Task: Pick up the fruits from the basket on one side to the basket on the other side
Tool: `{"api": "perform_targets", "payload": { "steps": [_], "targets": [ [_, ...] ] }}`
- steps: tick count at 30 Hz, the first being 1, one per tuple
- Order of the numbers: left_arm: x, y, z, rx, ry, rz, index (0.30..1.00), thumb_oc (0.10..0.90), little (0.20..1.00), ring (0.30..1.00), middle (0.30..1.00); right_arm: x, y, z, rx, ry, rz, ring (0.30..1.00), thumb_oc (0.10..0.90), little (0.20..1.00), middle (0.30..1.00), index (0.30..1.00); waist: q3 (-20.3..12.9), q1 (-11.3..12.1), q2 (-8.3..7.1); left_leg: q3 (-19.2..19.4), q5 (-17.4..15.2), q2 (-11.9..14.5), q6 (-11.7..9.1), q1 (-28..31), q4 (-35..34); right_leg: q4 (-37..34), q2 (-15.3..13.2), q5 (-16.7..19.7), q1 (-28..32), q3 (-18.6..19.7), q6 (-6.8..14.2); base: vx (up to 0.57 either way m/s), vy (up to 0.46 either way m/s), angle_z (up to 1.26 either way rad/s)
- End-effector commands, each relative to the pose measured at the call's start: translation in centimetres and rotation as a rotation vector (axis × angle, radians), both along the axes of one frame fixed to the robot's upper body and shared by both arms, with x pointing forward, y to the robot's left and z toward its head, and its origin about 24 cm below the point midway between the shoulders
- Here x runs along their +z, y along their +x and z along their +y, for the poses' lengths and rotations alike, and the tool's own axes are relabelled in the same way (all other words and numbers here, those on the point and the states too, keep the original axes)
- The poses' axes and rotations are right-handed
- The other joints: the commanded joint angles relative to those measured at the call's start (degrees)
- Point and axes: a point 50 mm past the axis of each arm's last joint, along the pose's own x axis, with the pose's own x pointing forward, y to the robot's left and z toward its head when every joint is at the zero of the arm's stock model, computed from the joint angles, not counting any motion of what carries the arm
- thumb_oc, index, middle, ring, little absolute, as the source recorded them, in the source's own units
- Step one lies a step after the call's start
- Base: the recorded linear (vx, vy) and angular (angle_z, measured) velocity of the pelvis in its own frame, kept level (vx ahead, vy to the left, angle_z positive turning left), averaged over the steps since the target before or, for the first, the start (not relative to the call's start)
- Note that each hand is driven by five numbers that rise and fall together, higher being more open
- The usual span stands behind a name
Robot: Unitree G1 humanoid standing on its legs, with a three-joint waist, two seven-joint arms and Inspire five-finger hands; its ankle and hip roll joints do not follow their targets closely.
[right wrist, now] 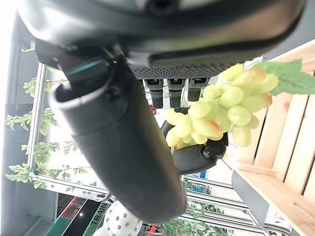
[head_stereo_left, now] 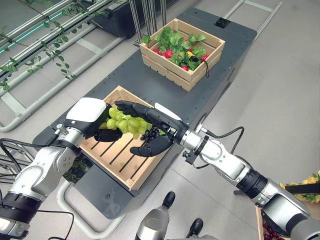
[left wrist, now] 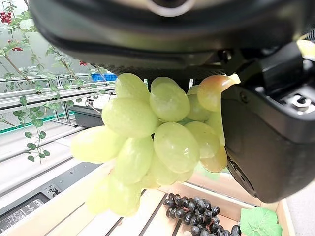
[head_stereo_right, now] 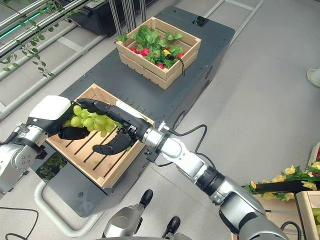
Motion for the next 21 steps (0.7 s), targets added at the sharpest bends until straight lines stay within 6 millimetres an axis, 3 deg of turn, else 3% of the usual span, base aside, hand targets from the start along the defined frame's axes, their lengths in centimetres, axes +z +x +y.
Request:
{"api": "perform_targets", "payload": {
  "steps": [1, 16, 17, 21],
  "targets": [
    [2.4, 1.0, -1.9, -0.082, -0.095, -0.144, 0.300, 0.400, 0.300, 0.300, 0.300, -0.4, -1.2, 2.8, 0.050, 0.093, -0.002, 0.900, 0.800, 0.900, 0.900, 0.900, -14.37, -0.06, -0.37, -2.48, -2.53, -3.03, 0.11, 0.55, -1.91, 0.28, -2.83, 2.69, -2.67, -1.10, 0.68, 0.00, 0.000, 0.00],
    [2.1, 0.8, -2.1, -0.085, -0.196, -0.088, 0.300, 0.400, 0.300, 0.300, 0.300, -1.1, 0.3, 2.2, -0.191, 0.051, -0.037, 0.900, 0.800, 0.900, 0.900, 0.900, -13.73, -0.30, 0.31, -1.97, -2.75, -2.88, 0.35, 0.71, -1.91, 0.53, -2.82, 2.56, -2.94, -0.48, 0.54, 0.00, 0.000, 0.00],
    [1.7, 0.9, -2.3, -0.093, -0.306, -0.026, 0.300, 0.400, 0.300, 0.300, 0.300, -1.2, 0.5, 2.1, -0.218, 0.057, -0.040, 0.900, 0.800, 0.900, 0.900, 0.900, -13.73, -0.26, 0.32, -2.00, -2.72, -2.93, 0.37, 0.72, -1.91, 0.50, -2.79, 2.57, -2.91, -0.49, 0.49, 0.00, 0.000, 0.00],
    [1.4, 0.7, -2.9, -0.116, -0.357, 0.014, 0.300, 0.400, 0.300, 0.300, 0.300, -1.2, 0.7, 2.0, -0.234, 0.071, -0.034, 0.900, 0.800, 0.900, 0.900, 0.900, -13.61, -0.08, 0.45, -2.18, -2.61, -3.00, 0.44, 0.71, -1.91, 0.60, -2.74, 2.50, -2.85, -0.49, 0.42, 0.00, 0.000, 0.00]
  ]
}}
